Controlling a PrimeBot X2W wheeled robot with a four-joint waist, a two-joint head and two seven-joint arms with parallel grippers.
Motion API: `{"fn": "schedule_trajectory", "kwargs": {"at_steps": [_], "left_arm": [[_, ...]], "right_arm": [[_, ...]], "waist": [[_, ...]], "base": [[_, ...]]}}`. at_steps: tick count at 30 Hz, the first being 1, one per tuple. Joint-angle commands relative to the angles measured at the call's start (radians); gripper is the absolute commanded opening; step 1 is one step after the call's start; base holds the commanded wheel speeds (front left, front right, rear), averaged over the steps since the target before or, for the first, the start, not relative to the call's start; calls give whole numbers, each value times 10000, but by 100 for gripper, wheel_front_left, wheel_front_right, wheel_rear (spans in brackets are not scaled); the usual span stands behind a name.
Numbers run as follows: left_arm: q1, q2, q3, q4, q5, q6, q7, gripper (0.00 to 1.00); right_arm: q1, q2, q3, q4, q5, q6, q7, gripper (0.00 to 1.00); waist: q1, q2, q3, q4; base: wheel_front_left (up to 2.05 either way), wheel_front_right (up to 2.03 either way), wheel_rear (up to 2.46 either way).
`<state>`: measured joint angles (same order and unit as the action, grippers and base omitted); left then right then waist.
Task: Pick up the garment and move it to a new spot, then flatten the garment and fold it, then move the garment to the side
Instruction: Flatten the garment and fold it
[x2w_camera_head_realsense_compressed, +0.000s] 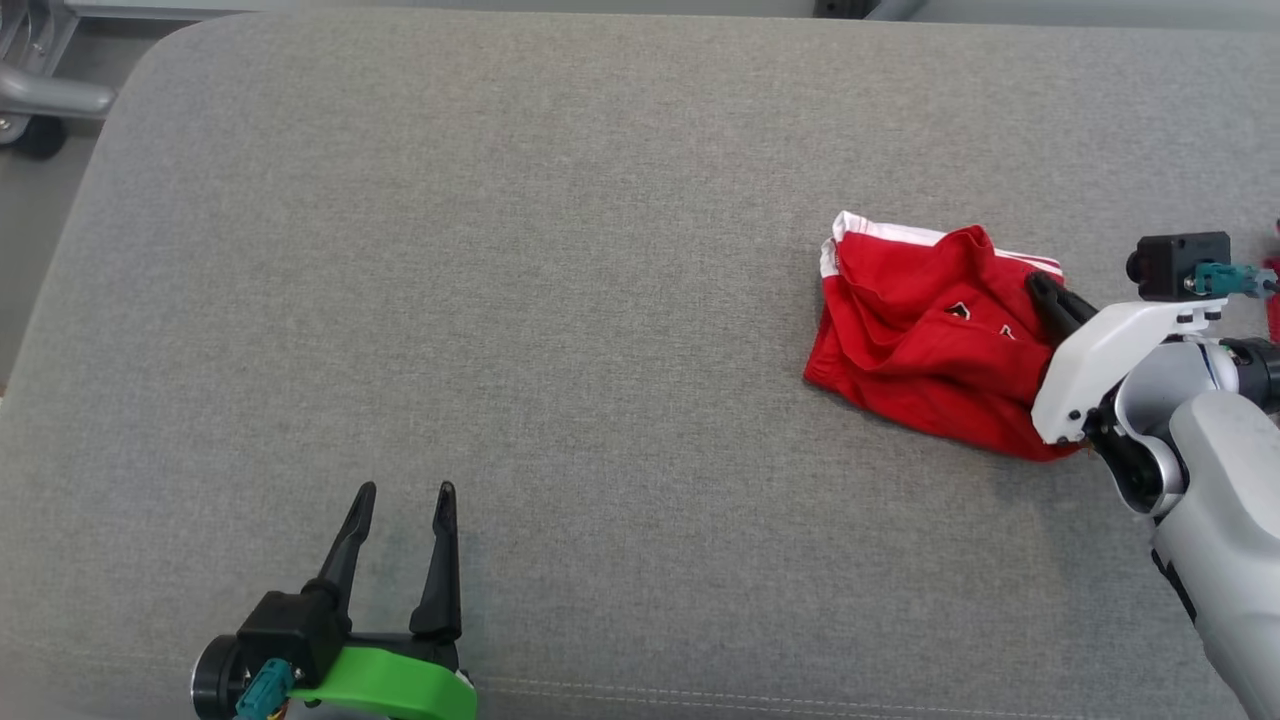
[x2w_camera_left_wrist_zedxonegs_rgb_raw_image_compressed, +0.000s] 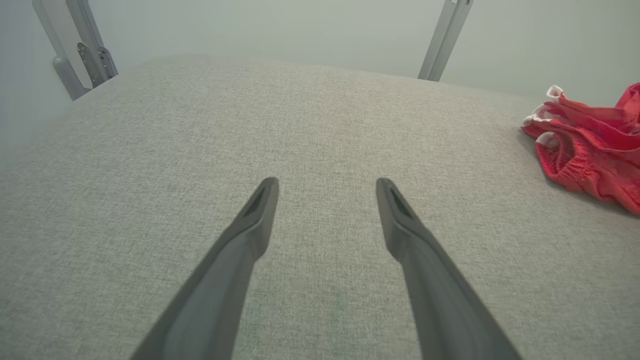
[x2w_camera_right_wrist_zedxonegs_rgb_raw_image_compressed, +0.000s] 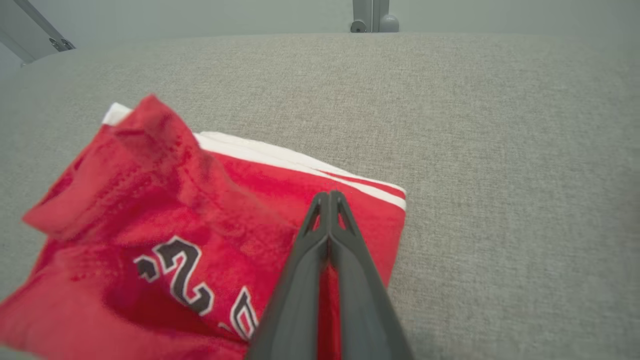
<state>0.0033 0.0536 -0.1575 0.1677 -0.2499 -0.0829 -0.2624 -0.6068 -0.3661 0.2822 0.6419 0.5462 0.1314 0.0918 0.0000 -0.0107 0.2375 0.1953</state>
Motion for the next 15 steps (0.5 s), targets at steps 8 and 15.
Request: {"fn": "schedule_trajectory", "kwargs": {"at_steps": [8,15], "left_arm": [[-15,-23,-35,-66,-67,50,-27,100],[-130,-23,-91,-67,-4,51,-27,100]], "right_arm": [[806,-356,1074,-973,1053,-16,458,0],[1008,-222,1581,-1274,1390,-14,391,0]], "waist": [[0,107,-89,-585],[0,107,-71,-700]], "base": [[0,0,0],[0,0,0]]}}
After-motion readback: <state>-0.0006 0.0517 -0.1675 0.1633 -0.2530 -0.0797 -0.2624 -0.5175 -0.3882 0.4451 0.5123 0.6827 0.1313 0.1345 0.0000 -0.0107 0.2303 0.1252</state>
